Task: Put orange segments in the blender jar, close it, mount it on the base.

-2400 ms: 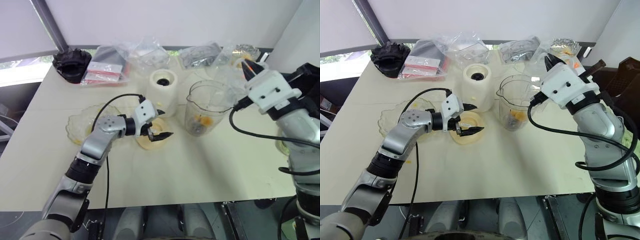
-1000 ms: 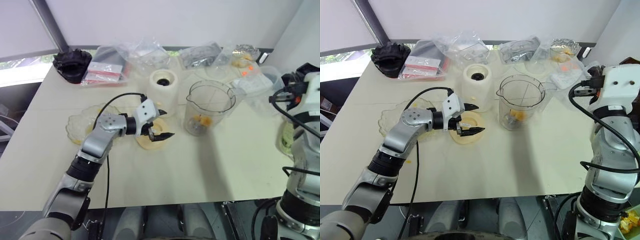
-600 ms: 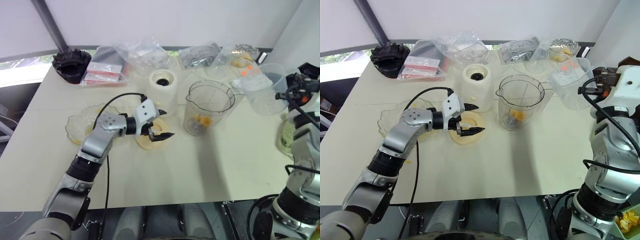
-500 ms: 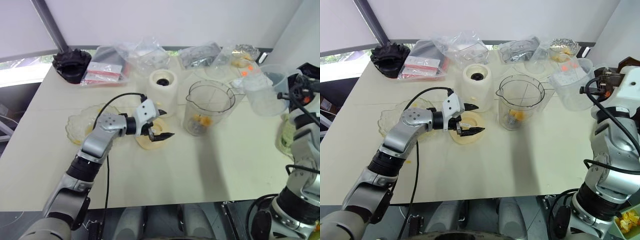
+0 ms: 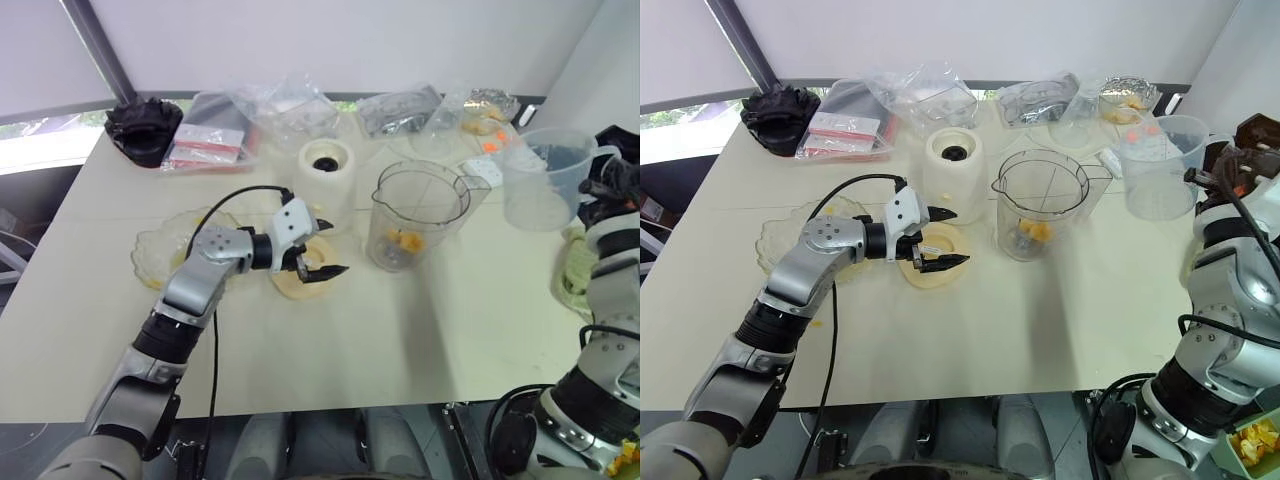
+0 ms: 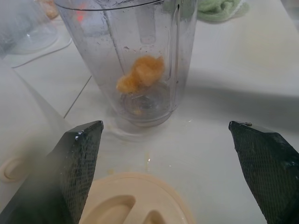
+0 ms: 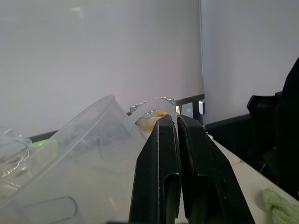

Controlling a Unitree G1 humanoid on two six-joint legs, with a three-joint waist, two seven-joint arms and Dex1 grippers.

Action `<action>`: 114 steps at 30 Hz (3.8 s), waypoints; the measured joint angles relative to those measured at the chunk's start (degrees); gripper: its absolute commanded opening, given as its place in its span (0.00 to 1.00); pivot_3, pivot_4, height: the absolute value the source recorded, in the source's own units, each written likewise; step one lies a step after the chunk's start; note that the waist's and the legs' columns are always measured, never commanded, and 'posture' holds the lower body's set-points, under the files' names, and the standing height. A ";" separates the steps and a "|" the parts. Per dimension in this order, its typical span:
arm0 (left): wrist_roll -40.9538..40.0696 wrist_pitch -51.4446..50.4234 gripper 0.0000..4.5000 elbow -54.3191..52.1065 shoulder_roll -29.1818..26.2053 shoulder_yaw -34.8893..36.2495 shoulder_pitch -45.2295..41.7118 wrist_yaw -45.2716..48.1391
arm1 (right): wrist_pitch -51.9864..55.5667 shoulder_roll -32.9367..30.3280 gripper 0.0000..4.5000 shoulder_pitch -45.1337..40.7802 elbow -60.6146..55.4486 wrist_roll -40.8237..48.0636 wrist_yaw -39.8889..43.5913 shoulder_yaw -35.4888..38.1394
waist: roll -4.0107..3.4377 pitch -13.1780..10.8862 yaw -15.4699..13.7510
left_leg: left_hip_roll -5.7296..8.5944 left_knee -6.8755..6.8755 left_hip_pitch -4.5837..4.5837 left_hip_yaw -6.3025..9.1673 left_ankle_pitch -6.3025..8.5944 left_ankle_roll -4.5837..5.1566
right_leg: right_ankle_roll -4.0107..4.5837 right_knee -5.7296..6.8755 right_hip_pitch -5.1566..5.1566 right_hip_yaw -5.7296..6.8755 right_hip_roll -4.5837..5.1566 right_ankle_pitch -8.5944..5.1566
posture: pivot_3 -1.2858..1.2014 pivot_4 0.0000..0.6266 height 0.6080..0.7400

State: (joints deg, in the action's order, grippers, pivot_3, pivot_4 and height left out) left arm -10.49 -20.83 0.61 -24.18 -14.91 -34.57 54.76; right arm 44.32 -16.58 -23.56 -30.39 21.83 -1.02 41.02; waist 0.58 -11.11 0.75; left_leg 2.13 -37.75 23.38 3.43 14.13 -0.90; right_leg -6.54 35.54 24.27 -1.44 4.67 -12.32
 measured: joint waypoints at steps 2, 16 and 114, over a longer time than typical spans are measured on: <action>0.00 0.00 1.00 0.00 -0.06 0.00 0.00 0.00 | -1.15 -0.04 0.02 -0.36 1.78 0.93 -0.44 0.10 | 0.00 0.00 0.05 | 0.00 0.00 0.00 -0.01 0.00 0.00 | 0.00 0.00 0.00 0.00 0.00 0.00 | 0.52 0.24 1.00; 0.00 -0.09 1.00 -0.69 -0.63 0.01 0.05 -0.08 | -14.94 -0.39 0.02 1.09 17.15 2.01 0.62 -0.58 | -0.01 0.00 0.08 | 0.01 0.01 0.00 -0.06 0.00 0.00 | -0.05 0.01 0.00 0.00 -0.01 0.03 | 0.52 0.24 1.00; 5.57 9.82 1.00 23.43 -3.14 -0.90 -13.93 7.66 | -7.34 -22.86 0.74 47.75 -8.14 25.91 15.62 4.67 | -0.21 0.09 -0.99 | 0.01 -0.13 0.07 -0.05 0.03 0.06 | 0.05 -0.13 -0.15 0.06 0.00 -0.14 | 0.52 0.24 1.00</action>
State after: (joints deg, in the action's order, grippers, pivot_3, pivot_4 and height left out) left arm -4.92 -11.01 24.04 -27.32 -15.80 -48.50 62.42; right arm 36.98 -39.44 24.18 -38.53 47.74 14.60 45.69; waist 0.36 -11.02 -0.24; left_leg 2.14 -37.88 23.44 3.38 14.17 -0.85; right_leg -6.49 35.40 24.12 -1.39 4.67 -12.46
